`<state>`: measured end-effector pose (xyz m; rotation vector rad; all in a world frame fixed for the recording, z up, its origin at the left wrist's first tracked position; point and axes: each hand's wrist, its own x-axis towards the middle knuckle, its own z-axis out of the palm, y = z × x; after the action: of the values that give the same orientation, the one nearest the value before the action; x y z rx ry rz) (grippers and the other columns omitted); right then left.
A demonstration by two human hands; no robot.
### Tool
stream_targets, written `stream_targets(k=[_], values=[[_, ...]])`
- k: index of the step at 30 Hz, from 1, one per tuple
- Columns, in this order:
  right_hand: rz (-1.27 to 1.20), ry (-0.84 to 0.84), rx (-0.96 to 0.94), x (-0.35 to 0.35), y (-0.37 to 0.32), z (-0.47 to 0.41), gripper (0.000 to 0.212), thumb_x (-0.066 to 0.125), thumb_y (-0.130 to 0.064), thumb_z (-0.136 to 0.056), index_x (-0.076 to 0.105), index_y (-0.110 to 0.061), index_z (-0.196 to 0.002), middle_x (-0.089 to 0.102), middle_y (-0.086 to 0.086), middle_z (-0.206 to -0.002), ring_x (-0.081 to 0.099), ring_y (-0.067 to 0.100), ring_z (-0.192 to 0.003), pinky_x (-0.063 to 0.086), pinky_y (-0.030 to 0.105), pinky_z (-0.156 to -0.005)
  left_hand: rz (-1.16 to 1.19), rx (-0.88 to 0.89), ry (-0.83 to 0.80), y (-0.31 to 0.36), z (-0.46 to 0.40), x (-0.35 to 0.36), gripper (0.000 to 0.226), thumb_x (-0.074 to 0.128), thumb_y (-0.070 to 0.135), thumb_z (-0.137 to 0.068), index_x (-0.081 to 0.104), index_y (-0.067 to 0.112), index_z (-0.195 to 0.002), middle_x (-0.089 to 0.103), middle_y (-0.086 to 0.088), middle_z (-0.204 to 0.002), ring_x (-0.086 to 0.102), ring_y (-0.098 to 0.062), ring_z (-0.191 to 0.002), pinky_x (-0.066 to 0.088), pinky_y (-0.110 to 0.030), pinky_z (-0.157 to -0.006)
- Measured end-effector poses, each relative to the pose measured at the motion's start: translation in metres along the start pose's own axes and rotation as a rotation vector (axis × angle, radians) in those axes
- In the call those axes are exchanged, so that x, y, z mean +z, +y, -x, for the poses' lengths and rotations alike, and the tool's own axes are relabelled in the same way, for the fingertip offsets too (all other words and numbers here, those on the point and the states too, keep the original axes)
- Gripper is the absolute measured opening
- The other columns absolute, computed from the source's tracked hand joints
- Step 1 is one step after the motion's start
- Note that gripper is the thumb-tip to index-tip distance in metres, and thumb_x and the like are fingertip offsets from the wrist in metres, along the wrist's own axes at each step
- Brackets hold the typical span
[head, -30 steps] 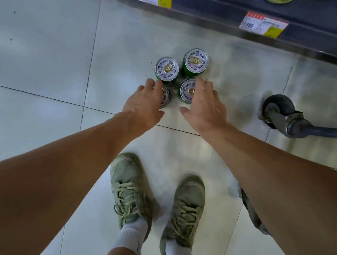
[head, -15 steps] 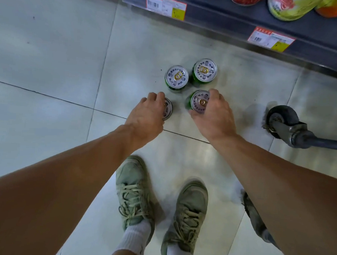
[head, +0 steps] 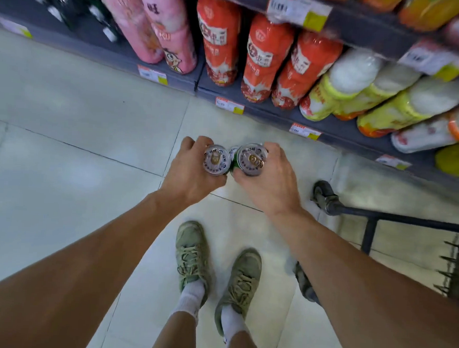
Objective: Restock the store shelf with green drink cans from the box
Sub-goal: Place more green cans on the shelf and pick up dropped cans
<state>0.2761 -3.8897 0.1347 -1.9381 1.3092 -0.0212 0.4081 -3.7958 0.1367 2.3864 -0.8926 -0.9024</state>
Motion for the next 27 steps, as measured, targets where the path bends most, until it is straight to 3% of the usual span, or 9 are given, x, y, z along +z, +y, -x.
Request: stream_targets(k=[6, 11, 13, 16, 19, 21, 24, 27], values=[[0.025, 0.034, -0.072, -0.103, -0.077, 0.043, 0.064, 0.077, -0.04, -0.073, 0.05, -0.017, -0.126, 0.054, 0.004, -0.119, 0.051, 0.025, -0.112, 0.043, 0.034, -0.086, 0.179, 0.046, 0.09, 0.072, 0.045, -0.093, 0.063, 0.089, 0.023, -0.058, 0.061, 0.02, -0.114, 0.048, 0.01, -0.097, 0.058, -0.017, -0.098, 0.05, -0.028, -0.088], [-0.124, 0.016, -0.08, -0.185, -0.135, 0.084, 0.059, 0.076, -0.045, -0.063, 0.054, -0.03, -0.115, 0.06, -0.007, -0.11, 0.06, 0.016, -0.103, 0.051, 0.037, -0.084, 0.377, 0.065, 0.084, 0.142, 0.092, -0.172, 0.051, 0.076, 0.042, -0.041, 0.061, 0.044, -0.089, 0.055, 0.011, -0.098, 0.058, 0.0, -0.087, 0.047, -0.014, -0.076], [-0.153, 0.029, -0.091, -0.219, -0.156, 0.104, 0.059, 0.076, -0.045, -0.062, 0.054, -0.032, -0.115, 0.062, -0.012, -0.108, 0.06, 0.01, -0.101, 0.051, 0.033, -0.083, 0.423, 0.052, 0.062, 0.166, 0.113, -0.201, 0.056, 0.081, 0.036, -0.044, 0.06, 0.043, -0.096, 0.061, 0.014, -0.101, 0.059, 0.003, -0.089, 0.046, -0.011, -0.075], [-0.18, 0.057, -0.109, -0.268, -0.19, 0.136, 0.06, 0.082, -0.038, -0.062, 0.052, -0.035, -0.114, 0.065, -0.016, -0.105, 0.06, 0.006, -0.096, 0.047, 0.022, -0.074, 0.425, 0.036, 0.031, 0.199, 0.143, -0.243, 0.055, 0.088, 0.019, -0.056, 0.06, 0.041, -0.097, 0.067, 0.016, -0.095, 0.063, -0.003, -0.087, 0.05, -0.017, -0.076], [-0.228, 0.041, -0.121, -0.31, -0.223, 0.163, 0.06, 0.086, -0.035, -0.063, 0.05, -0.036, -0.111, 0.064, -0.015, -0.103, 0.061, 0.008, -0.096, 0.046, 0.016, -0.063, 0.408, 0.092, 0.004, 0.235, 0.168, -0.284, 0.05, 0.087, 0.012, -0.065, 0.062, 0.034, -0.102, 0.068, 0.017, -0.093, 0.062, 0.003, -0.082, 0.046, -0.008, -0.069], [-0.247, 0.069, -0.142, -0.33, -0.245, 0.18, 0.059, 0.086, -0.036, -0.064, 0.051, -0.037, -0.111, 0.064, -0.016, -0.103, 0.06, 0.009, -0.098, 0.048, 0.024, -0.072, 0.402, 0.115, 0.013, 0.256, 0.185, -0.308, 0.049, 0.087, 0.012, -0.064, 0.064, 0.029, -0.103, 0.069, 0.015, -0.093, 0.061, 0.009, -0.077, 0.046, -0.009, -0.071], [-0.255, 0.137, -0.205, -0.358, -0.276, 0.197, 0.056, 0.082, -0.045, -0.065, 0.052, -0.04, -0.111, 0.064, -0.016, -0.104, 0.059, 0.011, -0.103, 0.05, 0.034, -0.083, 0.406, 0.148, 0.062, 0.281, 0.204, -0.342, 0.055, 0.088, 0.019, -0.057, 0.066, 0.029, -0.106, 0.072, 0.01, -0.097, 0.066, -0.002, -0.088, 0.053, -0.028, -0.084], [-0.282, 0.152, -0.245, -0.382, -0.297, 0.209, 0.062, 0.082, -0.048, -0.067, 0.051, -0.038, -0.12, 0.063, -0.014, -0.11, 0.058, 0.011, -0.104, 0.05, 0.034, -0.088, 0.419, 0.185, 0.111, 0.3, 0.219, -0.369, 0.067, 0.091, 0.021, -0.059, 0.059, 0.023, -0.118, 0.068, 0.007, -0.107, 0.065, -0.006, -0.093, 0.051, -0.021, -0.078]])
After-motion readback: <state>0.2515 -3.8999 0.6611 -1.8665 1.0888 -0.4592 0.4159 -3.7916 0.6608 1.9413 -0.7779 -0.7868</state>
